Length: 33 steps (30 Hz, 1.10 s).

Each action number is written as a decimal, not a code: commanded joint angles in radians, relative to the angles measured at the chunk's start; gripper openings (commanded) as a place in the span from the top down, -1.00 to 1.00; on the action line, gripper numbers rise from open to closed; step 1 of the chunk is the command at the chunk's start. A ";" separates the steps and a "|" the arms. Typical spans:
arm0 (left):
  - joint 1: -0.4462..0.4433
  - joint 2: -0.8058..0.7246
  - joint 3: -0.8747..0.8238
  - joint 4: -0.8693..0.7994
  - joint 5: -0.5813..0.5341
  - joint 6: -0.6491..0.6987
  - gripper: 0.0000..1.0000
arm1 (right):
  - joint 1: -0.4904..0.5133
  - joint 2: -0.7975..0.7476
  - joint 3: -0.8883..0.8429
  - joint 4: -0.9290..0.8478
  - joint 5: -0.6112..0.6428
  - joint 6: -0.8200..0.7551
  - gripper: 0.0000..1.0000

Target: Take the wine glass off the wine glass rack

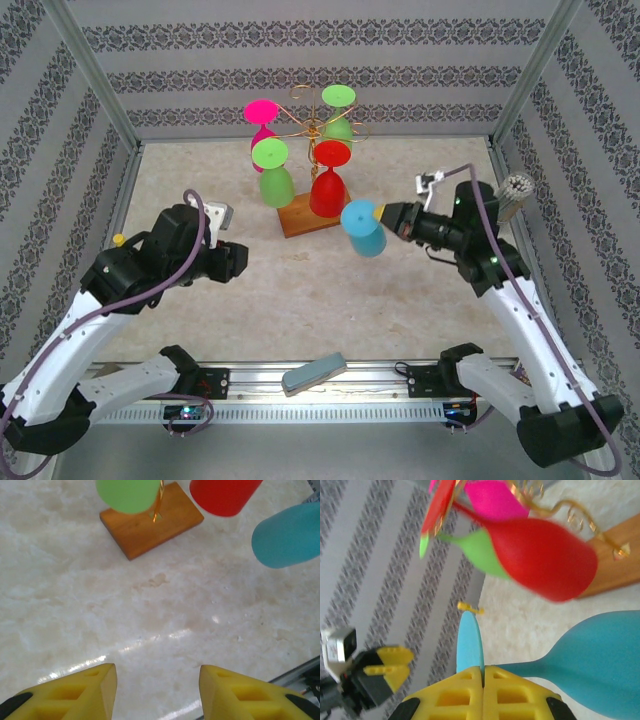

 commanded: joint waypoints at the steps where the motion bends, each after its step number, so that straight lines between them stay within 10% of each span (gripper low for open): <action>1: -0.037 -0.052 -0.064 0.018 -0.006 -0.088 0.05 | 0.109 -0.085 -0.063 -0.078 0.158 -0.076 1.00; 33: -0.085 -0.022 -0.206 0.091 0.174 -0.339 -0.05 | 0.928 0.149 -0.093 0.144 0.867 -0.502 1.00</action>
